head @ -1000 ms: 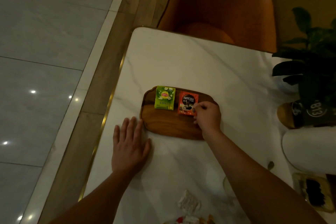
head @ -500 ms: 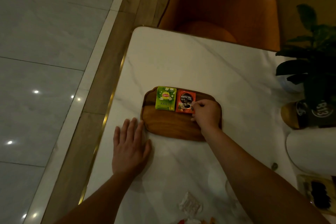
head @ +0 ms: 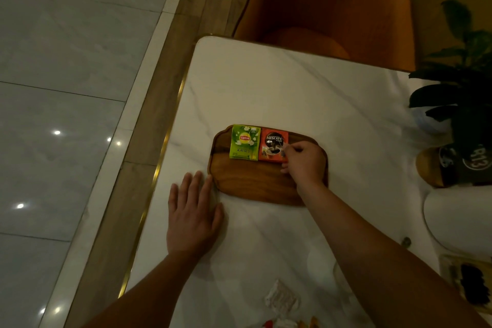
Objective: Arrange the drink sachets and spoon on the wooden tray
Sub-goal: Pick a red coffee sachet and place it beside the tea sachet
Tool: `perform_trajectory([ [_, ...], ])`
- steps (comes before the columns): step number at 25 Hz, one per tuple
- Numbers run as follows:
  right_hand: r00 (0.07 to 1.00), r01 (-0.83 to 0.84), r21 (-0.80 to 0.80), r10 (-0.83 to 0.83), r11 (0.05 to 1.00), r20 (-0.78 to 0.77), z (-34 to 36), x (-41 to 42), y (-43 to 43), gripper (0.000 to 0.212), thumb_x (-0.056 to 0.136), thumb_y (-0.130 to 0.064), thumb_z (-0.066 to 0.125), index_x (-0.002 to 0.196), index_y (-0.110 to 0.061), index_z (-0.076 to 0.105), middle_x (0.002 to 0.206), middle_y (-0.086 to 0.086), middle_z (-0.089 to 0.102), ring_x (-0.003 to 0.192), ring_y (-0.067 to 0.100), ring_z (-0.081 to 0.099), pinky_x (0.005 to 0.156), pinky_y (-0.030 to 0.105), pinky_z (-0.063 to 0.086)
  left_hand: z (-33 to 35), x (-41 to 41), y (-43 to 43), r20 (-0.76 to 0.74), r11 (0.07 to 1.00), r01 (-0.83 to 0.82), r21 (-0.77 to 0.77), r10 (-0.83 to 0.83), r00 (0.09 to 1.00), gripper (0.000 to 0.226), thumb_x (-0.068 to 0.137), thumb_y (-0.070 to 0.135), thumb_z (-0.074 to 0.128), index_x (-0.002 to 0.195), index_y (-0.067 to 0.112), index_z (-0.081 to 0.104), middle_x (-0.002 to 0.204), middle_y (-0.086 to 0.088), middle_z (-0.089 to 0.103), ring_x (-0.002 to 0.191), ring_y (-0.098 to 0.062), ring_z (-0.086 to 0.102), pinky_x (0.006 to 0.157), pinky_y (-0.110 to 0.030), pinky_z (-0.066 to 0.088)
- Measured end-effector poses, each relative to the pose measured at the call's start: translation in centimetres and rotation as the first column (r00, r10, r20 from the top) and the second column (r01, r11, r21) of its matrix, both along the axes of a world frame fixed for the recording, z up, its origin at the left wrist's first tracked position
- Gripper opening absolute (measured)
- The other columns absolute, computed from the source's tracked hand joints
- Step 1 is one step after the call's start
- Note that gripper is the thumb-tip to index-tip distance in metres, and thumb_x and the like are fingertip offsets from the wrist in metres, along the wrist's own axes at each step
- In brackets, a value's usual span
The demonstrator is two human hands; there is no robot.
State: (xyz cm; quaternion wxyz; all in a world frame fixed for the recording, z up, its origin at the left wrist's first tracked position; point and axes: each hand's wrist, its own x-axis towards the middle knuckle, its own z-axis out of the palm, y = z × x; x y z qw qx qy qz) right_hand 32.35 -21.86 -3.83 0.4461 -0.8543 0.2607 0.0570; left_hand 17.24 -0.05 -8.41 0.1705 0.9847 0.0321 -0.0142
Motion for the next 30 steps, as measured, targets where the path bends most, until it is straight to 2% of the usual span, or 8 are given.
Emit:
perform_trajectory([
  [3, 1.0, -0.012, 0.012, 0.011, 1.0, 0.004, 0.1, -0.1, 0.0, 0.023, 0.09, -0.036, 0.064, 0.077, -0.018, 0.069, 0.063, -0.002, 0.071, 0.043, 0.016, 0.067, 0.059, 0.04, 0.062, 0.2, 0.0, -0.1, -0.002, 1.0, -0.001, -0.002, 0.001, 1.0, 0.07, 0.094, 0.051, 0.038, 0.153, 0.014, 0.038, 0.16, -0.015, 0.04, 0.153, -0.033, 0.026, 0.123, -0.056, 0.018],
  [9, 0.999, -0.037, -0.072, 0.036, 0.997, -0.014, 0.5, 0.0, 0.1, 0.02, 0.085, -0.041, 0.066, 0.076, -0.024, 0.069, 0.076, -0.003, 0.07, 0.068, 0.025, 0.069, 0.069, 0.049, 0.06, 0.2, 0.0, -0.1, -0.01, 1.0, 0.0, -0.001, 0.0, 1.0, 0.071, 0.094, 0.052, 0.037, 0.154, 0.013, 0.038, 0.161, -0.016, 0.038, 0.153, -0.033, 0.025, 0.124, -0.056, 0.017],
  [14, 1.0, -0.017, -0.06, 0.017, 0.998, -0.004, 0.7, -0.2, -0.2, 0.018, 0.086, -0.038, 0.066, 0.087, -0.021, 0.069, 0.09, -0.001, 0.071, 0.076, 0.027, 0.07, 0.073, 0.049, 0.06, -0.1, -0.1, 0.0, -0.011, 1.0, -0.005, 0.002, 0.005, 1.0, 0.071, 0.094, 0.052, 0.038, 0.153, 0.014, 0.038, 0.161, -0.015, 0.037, 0.154, -0.032, 0.024, 0.125, -0.056, 0.016],
  [19, 0.999, 0.013, -0.006, -0.013, 1.0, 0.039, 1.5, -1.6, -0.8, 0.006, 0.087, -0.03, 0.065, 0.083, -0.026, 0.065, 0.092, 0.001, 0.071, 0.081, 0.029, 0.07, 0.077, 0.051, 0.059, -0.4, 0.0, 0.1, 0.004, 1.0, -0.003, 0.002, 0.003, 1.0, 0.07, 0.094, 0.052, 0.038, 0.154, 0.015, 0.035, 0.161, -0.015, 0.037, 0.153, -0.033, 0.024, 0.125, -0.055, 0.015],
  [23, 0.999, 0.01, 0.075, -0.013, 0.997, 0.044, 3.7, -5.3, -1.5, 0.005, 0.088, -0.026, 0.065, 0.084, -0.028, 0.067, 0.085, 0.001, 0.071, 0.067, 0.021, 0.069, 0.068, 0.05, 0.061, 0.2, 0.2, 0.1, -0.026, 0.999, 0.0, -0.035, -0.001, 1.0, 0.072, 0.093, 0.053, 0.038, 0.154, 0.014, 0.035, 0.161, -0.015, 0.037, 0.153, -0.033, 0.023, 0.125, -0.055, 0.014],
  [26, 0.997, -0.054, 0.132, 0.047, 0.99, 0.057, 5.8, -10.0, -1.9, 0.005, 0.088, -0.021, 0.066, 0.086, -0.025, 0.069, 0.087, 0.004, 0.071, 0.073, 0.024, 0.07, 0.064, 0.043, 0.063, 1.5, 0.9, 0.3, -0.062, 0.991, -0.036, -0.128, 0.029, 0.998, 0.074, 0.09, 0.047, 0.048, 0.152, 0.009, 0.039, 0.159, -0.018, 0.039, 0.151, -0.036, 0.027, 0.125, -0.055, 0.015],
  [28, 0.991, -0.124, 0.121, 0.117, 0.985, 0.066, 6.9, -14.2, -2.6, 0.004, 0.088, -0.02, 0.067, 0.09, -0.022, 0.07, 0.085, 0.001, 0.07, 0.074, 0.021, 0.069, 0.062, 0.036, 0.062, 2.7, 0.5, 0.5, -0.102, 0.973, -0.069, -0.22, 0.048, 0.994, 0.072, 0.09, 0.038, 0.06, 0.15, 0.004, 0.04, 0.155, -0.022, 0.043, 0.146, -0.04, 0.035, 0.122, -0.054, 0.022],
  [30, 0.979, -0.194, 0.107, 0.185, 0.975, 0.09, 7.2, -18.7, -3.9, 0.005, 0.089, -0.02, 0.067, 0.091, -0.023, 0.07, 0.079, -0.007, 0.068, 0.07, 0.012, 0.068, 0.062, 0.034, 0.062, 3.7, -1.9, 0.1, -0.114, 0.956, -0.075, -0.284, 0.044, 0.993, 0.065, 0.089, 0.027, 0.07, 0.145, 0.005, 0.047, 0.144, -0.023, 0.052, 0.133, -0.042, 0.047, 0.111, -0.052, 0.038],
])
